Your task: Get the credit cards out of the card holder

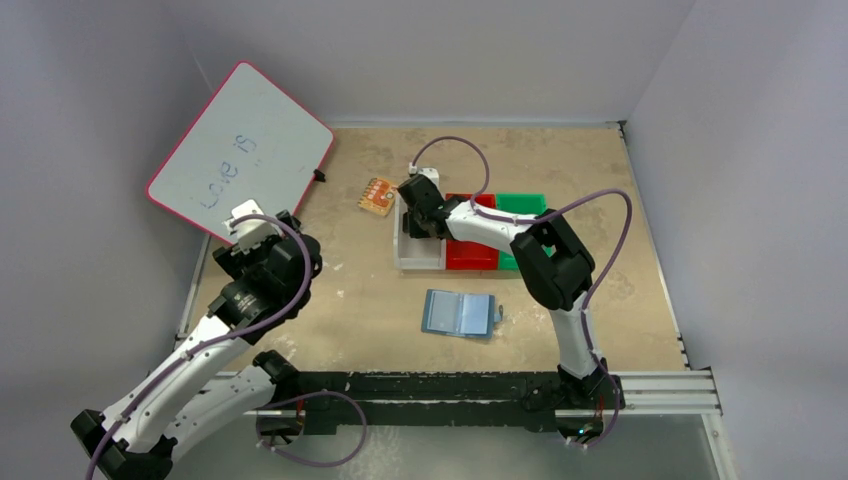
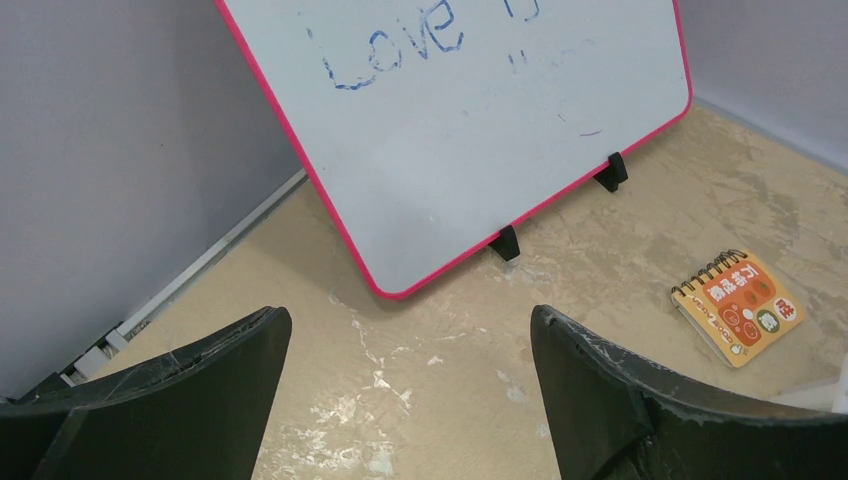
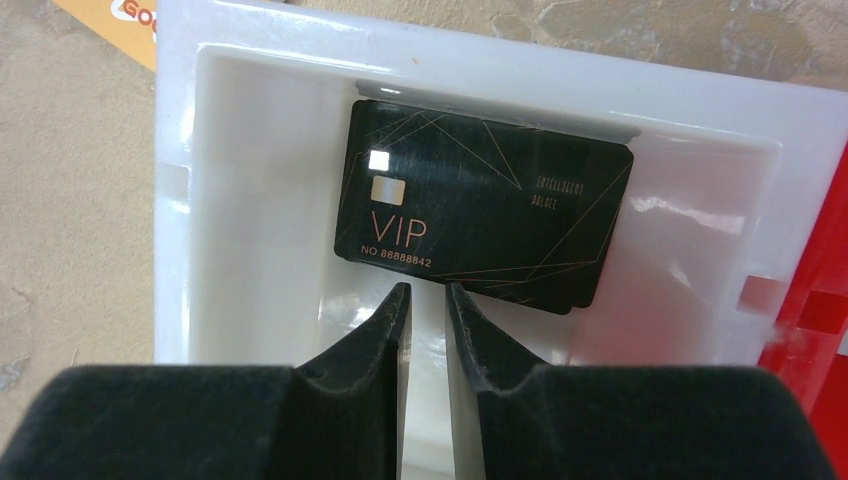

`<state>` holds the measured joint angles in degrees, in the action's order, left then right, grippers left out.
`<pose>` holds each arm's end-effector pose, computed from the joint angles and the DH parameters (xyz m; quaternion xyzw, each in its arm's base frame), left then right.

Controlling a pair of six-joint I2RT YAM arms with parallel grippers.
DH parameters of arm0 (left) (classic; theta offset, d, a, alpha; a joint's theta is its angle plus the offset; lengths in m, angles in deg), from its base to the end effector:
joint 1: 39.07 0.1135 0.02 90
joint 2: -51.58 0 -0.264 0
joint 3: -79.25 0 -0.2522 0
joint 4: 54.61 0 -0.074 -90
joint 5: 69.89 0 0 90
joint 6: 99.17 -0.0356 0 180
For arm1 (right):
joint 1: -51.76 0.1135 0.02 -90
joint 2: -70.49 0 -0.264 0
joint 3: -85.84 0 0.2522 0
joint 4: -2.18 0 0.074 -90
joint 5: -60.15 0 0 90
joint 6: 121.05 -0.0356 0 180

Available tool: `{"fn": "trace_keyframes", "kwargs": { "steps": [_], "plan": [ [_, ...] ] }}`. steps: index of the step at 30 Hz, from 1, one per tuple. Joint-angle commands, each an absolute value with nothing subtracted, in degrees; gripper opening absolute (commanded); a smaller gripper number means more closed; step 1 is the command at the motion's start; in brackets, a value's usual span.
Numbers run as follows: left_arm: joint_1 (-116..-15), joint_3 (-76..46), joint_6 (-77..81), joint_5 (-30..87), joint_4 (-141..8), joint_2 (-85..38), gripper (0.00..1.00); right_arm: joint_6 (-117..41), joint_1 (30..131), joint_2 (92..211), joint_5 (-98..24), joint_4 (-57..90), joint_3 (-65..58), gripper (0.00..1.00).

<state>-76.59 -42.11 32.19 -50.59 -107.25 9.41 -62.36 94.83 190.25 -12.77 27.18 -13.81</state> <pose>0.1279 -0.0558 0.3116 -0.2861 0.7181 0.1639 0.6129 0.3462 0.3093 0.1794 -0.0372 0.9150 0.1189 0.3837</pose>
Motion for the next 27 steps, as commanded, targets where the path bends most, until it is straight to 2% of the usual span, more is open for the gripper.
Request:
{"fn": "trace_keyframes", "kwargs": {
  "steps": [1, 27],
  "plan": [
    [-76.2, -40.0, 31.8, -51.5, -106.5, 10.0, 0.91, -63.5, 95.2, 190.5, -11.6, 28.1, -15.9, 0.22],
    [-76.2, -39.9, 31.9, -51.4, -106.5, 9.3, 0.91, -66.9, 96.5, 194.4, -2.4, 31.7, -18.2, 0.23]
  ]
}}
